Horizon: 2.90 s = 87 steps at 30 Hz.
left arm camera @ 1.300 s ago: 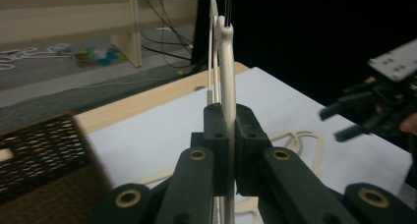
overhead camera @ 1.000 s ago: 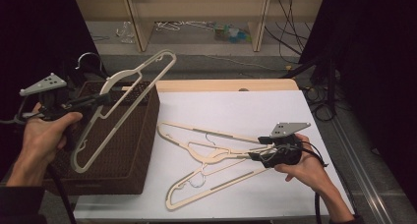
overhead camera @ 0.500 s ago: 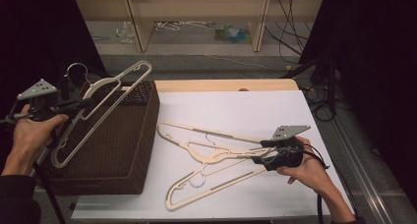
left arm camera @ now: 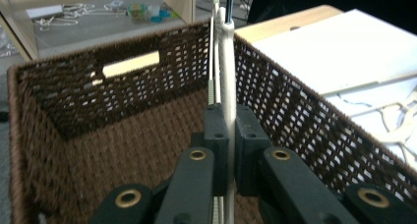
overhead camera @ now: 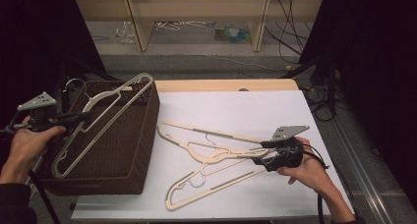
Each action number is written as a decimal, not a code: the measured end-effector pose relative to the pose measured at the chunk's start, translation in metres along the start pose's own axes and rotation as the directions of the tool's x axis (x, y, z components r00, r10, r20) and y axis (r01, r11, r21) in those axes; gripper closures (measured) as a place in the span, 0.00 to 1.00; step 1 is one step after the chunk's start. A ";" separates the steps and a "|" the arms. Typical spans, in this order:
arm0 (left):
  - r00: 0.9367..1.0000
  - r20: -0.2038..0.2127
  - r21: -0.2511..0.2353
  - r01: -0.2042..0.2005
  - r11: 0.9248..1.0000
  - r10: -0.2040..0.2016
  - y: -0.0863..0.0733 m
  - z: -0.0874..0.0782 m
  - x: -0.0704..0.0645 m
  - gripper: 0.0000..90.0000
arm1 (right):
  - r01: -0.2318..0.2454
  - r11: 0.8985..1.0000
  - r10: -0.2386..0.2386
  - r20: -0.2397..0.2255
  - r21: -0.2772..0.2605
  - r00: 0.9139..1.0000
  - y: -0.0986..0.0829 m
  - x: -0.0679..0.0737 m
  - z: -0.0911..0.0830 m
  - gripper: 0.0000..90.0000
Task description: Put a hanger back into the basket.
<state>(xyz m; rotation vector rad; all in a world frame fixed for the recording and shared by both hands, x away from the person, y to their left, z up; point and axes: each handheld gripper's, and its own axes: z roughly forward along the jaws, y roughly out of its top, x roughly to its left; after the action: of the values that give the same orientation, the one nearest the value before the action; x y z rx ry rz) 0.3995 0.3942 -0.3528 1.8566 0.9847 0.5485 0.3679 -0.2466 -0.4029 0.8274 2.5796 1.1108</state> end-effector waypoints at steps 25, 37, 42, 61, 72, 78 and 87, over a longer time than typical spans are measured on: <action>0.981 -0.184 0.289 0.110 0.951 -0.057 -0.042 0.029 -0.002 0.62 | 0.007 0.998 -0.007 -0.007 0.055 1.000 -0.006 0.005 0.019 0.38; 0.973 -0.193 0.092 0.144 0.985 -0.124 -0.023 0.002 -0.052 0.45 | 0.021 0.999 -0.021 0.004 0.047 1.000 -0.006 0.005 0.021 0.38; 0.987 -0.115 0.047 0.116 0.992 -0.110 -0.022 0.002 -0.085 0.40 | 0.022 0.999 -0.022 0.005 0.041 1.000 -0.006 0.004 0.021 0.38; 0.993 0.118 -0.042 0.005 0.999 0.000 -0.037 0.032 -0.225 0.22 | 0.019 1.000 -0.020 0.029 0.008 0.999 -0.009 0.003 0.024 0.33; 0.984 0.173 -0.028 -0.035 0.999 0.039 -0.061 0.043 -0.259 0.20 | 0.026 1.000 -0.025 0.066 -0.007 0.998 -0.008 -0.002 0.034 0.31; 0.980 0.190 -0.034 -0.047 0.998 0.053 -0.068 0.045 -0.260 0.19 | 0.057 0.998 -0.058 0.049 0.024 0.997 -0.005 -0.013 0.049 0.28; 0.979 0.197 -0.031 -0.055 0.998 0.060 -0.069 0.045 -0.261 0.19 | 0.146 0.978 -0.145 -0.014 0.152 0.989 -0.001 -0.021 0.071 0.45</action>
<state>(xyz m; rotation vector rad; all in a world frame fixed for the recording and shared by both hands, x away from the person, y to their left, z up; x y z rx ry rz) 0.2530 0.1752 -0.4258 1.8814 0.7913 0.3994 0.4133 -0.2165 -0.4537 0.6545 2.7043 0.8833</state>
